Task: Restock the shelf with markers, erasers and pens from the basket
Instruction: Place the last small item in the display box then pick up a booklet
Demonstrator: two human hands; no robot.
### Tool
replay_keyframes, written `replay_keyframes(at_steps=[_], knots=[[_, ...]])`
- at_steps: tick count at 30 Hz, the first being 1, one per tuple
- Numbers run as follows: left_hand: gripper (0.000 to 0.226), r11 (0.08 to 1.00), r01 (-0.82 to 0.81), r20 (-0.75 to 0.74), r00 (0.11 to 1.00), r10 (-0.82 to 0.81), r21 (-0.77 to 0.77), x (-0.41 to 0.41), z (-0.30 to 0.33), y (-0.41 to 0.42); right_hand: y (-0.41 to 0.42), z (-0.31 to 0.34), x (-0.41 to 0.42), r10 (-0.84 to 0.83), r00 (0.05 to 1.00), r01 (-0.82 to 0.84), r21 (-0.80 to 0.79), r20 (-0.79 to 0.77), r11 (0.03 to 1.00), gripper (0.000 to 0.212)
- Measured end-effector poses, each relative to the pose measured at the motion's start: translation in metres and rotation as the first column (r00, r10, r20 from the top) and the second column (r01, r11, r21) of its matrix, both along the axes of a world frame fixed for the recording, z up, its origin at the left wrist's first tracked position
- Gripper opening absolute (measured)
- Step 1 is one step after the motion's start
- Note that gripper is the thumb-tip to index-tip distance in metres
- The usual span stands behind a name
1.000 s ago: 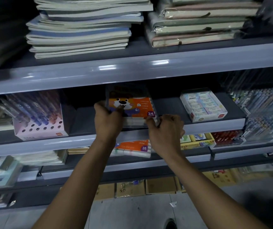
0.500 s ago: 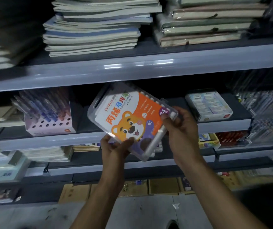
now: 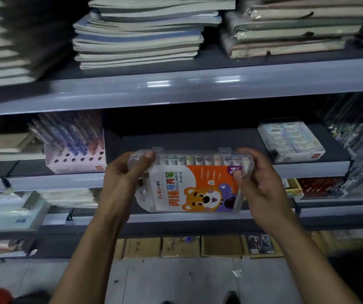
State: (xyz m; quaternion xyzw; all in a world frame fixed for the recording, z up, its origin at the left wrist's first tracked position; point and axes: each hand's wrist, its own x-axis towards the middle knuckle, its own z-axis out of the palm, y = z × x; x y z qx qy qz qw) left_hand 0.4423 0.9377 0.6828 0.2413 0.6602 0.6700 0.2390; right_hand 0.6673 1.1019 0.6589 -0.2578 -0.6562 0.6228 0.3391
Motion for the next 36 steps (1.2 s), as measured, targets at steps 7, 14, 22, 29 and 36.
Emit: replay_keyframes(at_steps=[7,14,22,29,36], knots=[[0.041,0.989,-0.142,0.047,0.989,0.14,0.041,0.024,-0.006,0.015,-0.011,0.008,-0.005,-0.046,0.998,0.04,-0.115,-0.051,0.993,0.044],[0.035,0.979,-0.145,0.079,0.988,0.135,0.143,0.041,-0.008,0.013,-0.022,0.009,-0.025,-0.396,0.91,0.362,-0.229,-0.121,0.903,0.028],[0.035,0.974,-0.187,0.114,0.978,0.173,0.128,0.043,-0.01,0.015,-0.022,0.004,-0.028,-0.424,0.9,0.378,-0.306,-0.1,0.874,0.022],[0.034,0.975,-0.223,0.075,0.972,0.223,-0.002,0.023,0.002,0.024,-0.014,0.008,-0.006,-0.038,0.999,0.042,-0.125,0.036,0.991,0.044],[0.032,0.974,-0.223,-0.095,0.969,0.226,0.043,0.0,0.029,0.054,-0.002,0.005,-0.008,-0.152,0.975,0.183,-0.198,0.161,0.963,0.028]])
